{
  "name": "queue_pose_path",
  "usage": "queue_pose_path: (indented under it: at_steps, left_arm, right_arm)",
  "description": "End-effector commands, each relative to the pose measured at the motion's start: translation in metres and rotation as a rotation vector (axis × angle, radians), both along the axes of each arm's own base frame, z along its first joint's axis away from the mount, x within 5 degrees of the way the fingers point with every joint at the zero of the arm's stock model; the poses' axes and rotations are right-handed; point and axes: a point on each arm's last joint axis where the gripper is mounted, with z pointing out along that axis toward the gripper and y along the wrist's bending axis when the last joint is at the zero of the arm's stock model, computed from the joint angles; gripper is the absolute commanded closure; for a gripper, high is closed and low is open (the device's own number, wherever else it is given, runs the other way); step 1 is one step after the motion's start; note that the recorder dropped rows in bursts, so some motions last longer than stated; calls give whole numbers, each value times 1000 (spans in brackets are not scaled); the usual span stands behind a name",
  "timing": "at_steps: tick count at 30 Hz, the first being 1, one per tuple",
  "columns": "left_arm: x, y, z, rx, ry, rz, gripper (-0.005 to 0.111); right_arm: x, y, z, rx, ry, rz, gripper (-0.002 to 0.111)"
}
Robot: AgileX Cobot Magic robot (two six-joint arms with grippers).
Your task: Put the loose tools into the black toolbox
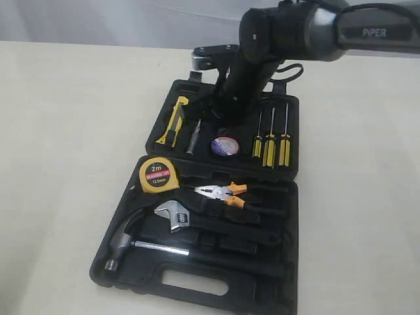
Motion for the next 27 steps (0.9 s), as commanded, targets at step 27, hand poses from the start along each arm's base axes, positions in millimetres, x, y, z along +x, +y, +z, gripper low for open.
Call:
queue_pose_path:
  at_steps: [27]
  left_arm:
    - [0, 0, 1, -7, 4, -5, 107]
  right_arm:
    - [-48, 62, -12, -108, 102, 226, 108]
